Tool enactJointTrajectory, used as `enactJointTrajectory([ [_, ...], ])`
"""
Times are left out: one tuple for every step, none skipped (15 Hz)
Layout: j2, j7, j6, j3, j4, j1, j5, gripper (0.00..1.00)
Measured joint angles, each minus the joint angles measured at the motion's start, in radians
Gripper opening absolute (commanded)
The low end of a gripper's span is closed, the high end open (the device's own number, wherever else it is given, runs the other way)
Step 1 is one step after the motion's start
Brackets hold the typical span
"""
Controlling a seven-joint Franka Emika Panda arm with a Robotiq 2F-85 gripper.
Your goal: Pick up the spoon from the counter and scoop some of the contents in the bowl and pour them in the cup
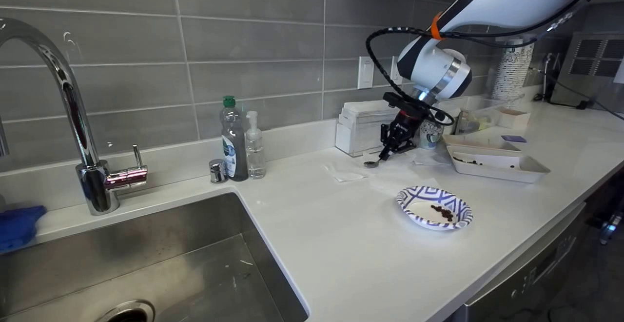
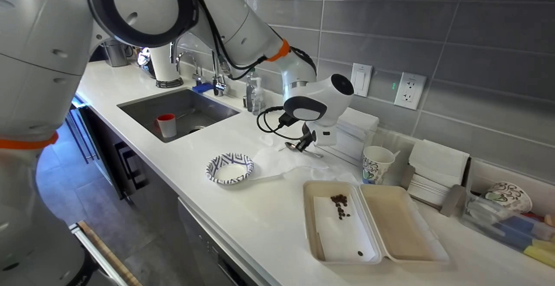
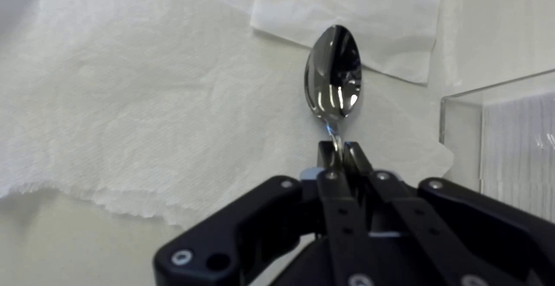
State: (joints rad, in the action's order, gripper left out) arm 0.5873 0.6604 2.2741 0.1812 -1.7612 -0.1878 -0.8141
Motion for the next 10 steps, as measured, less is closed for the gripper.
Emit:
enactJointTrajectory([
  [0.006, 0.0, -0.001, 0.0, 0.006, 0.0, 0.005, 0.34],
  [0.012, 0.0, -0.001, 0.0, 0.011, 0.0, 0.01, 0.4],
  [0.014, 0.0, -0.001, 0.0, 0.014, 0.0, 0.016, 0.48],
  [0.015, 0.0, -0.001, 0.0, 0.017, 0.0, 0.022, 0.56],
  [0.015, 0.0, -0.001, 0.0, 0.02, 0.0, 0.028, 0.63],
  [0.015, 0.0, -0.001, 0.0, 0.023, 0.0, 0.034, 0.7],
  [0.015, 0.0, -0.001, 0.0, 0.026, 0.0, 0.042, 0.78],
  [0.013, 0.0, -0.001, 0.0, 0.029, 0.0, 0.051, 0.85],
  [0.009, 0.0, -0.001, 0.0, 0.029, 0.001, 0.062, 0.92],
  [0.002, 0.0, -0.001, 0.0, 0.029, 0.002, 0.074, 0.99],
])
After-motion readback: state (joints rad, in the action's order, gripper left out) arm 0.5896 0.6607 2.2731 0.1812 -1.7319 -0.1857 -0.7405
